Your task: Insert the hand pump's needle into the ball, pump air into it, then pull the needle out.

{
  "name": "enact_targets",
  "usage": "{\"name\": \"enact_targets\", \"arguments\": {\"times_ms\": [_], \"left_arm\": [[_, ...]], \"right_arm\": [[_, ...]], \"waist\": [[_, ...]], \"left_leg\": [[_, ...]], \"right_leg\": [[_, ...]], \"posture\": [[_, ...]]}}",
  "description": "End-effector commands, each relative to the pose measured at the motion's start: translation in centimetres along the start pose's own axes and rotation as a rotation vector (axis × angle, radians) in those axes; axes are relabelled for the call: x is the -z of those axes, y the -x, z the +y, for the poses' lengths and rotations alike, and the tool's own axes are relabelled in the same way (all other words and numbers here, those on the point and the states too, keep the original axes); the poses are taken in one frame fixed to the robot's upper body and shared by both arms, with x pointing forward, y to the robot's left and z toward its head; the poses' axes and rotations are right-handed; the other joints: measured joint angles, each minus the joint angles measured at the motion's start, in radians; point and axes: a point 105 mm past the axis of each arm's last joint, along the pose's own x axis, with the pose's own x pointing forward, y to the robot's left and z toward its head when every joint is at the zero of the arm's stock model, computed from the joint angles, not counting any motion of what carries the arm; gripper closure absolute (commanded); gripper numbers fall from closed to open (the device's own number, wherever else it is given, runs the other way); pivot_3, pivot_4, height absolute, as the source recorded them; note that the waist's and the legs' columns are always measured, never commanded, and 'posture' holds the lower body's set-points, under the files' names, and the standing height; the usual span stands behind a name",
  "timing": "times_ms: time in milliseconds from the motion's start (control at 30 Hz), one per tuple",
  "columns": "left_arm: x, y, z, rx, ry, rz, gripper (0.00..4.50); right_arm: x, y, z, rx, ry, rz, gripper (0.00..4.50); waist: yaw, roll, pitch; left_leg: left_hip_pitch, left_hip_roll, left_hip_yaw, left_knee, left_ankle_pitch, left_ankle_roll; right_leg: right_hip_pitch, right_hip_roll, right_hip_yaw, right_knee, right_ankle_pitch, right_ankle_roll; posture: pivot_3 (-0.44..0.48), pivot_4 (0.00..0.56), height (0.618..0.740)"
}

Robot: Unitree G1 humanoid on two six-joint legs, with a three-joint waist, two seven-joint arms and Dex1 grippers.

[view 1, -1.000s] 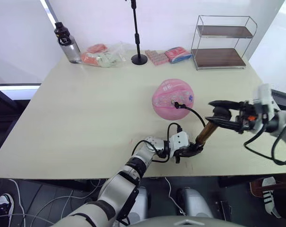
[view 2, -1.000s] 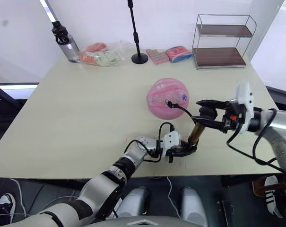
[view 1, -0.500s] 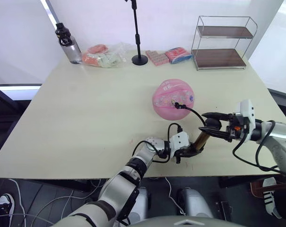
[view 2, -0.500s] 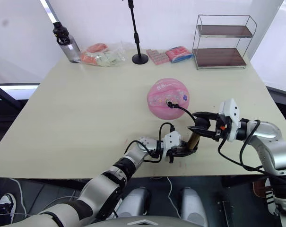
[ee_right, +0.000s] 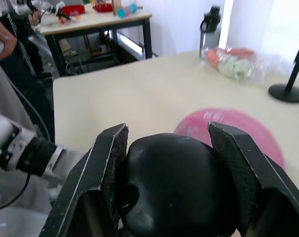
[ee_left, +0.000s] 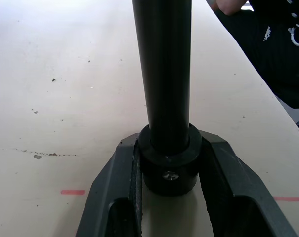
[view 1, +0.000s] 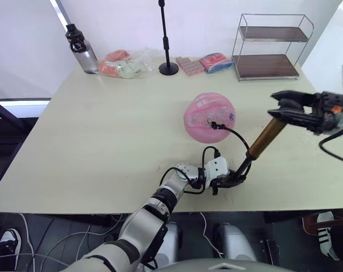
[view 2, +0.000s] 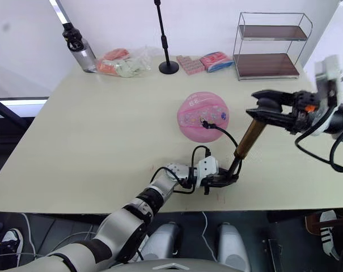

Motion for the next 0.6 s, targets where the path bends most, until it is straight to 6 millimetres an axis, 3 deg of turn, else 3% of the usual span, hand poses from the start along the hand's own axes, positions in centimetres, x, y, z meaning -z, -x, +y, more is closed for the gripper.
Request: {"name": "enact_targets", "arguments": {"times_ms": [33,133,300,467,600], "left_arm": [[4.8,1.5,-2.0,0.034,0.102,0.164,3.4],[4.8,1.5,-1.9,0.034,0.101,0.163,3.4],[4.9,1.7,-2.0,0.038,0.101,0.165,3.4],[4.9,1.7,-1.8,0.034,0.097,0.17,3.4],[4.9,1.8,-1.7,0.032,0.098,0.174,3.4]], "right_arm": [[-4.5,1.4,0.2,0.037,0.107,-0.096,2.4],[-5.0,1.5,0.3,0.043,0.098,-0.112,2.4],[-1.5,0.8,0.2,0.042,0.049,-0.04,2.4],[4.9,-0.3,0.4,0.037,0.003,0.099,2.4],[8.8,-0.9,0.3,0.056,-0.036,0.171,2.4]], "waist": [[0.0,-0.001,0.0],[0.0,0.001,0.001],[0.001,0.0,0.001],[-0.001,-0.003,-0.002],[-0.006,-0.009,-0.007]], "left_leg": [[0.0,0.0,0.0,0.0,0.0,0.0],[-0.001,0.0,0.0,0.0,0.0,0.0],[-0.002,0.0,0.001,0.0,0.0,0.0],[0.001,0.0,0.002,0.0,0.0,0.0],[0.005,0.003,0.001,0.0,0.0,0.0]], "right_leg": [[0.0,0.0,0.0,0.0,0.0,0.0],[-0.001,0.0,0.0,0.0,0.0,0.0],[-0.001,0.0,0.0,0.0,0.0,0.0],[0.0,0.001,-0.001,0.0,0.0,0.0],[0.003,0.003,-0.003,0.001,0.0,0.0]], "posture": [[0.0,0.15,0.74],[0.0,0.15,0.74],[0.0,0.15,0.74],[0.0,0.15,0.74],[0.0,0.15,0.74]]}}
